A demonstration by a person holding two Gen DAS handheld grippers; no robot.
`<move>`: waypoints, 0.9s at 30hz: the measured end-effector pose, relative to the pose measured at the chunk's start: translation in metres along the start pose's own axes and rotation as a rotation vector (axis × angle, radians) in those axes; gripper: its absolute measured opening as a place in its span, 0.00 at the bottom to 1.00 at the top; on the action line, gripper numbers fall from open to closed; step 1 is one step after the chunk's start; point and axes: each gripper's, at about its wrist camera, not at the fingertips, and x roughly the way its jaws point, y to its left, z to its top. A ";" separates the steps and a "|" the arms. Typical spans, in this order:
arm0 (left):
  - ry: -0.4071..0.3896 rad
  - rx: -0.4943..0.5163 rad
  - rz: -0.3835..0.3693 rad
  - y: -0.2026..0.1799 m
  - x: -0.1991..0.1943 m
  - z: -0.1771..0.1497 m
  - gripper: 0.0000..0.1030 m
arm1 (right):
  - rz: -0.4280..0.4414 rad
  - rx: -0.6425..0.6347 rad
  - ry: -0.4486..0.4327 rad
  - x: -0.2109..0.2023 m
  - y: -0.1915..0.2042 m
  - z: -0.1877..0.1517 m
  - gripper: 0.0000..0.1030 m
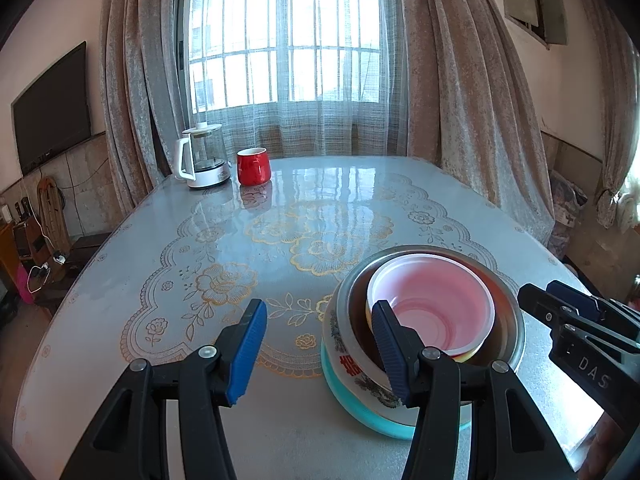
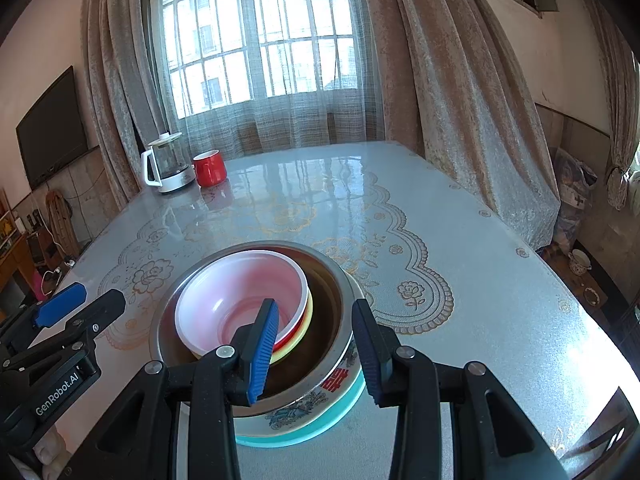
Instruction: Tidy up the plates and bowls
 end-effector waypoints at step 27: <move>-0.004 0.004 -0.005 -0.005 -0.004 0.001 0.59 | 0.004 0.000 -0.004 -0.001 -0.001 -0.002 0.37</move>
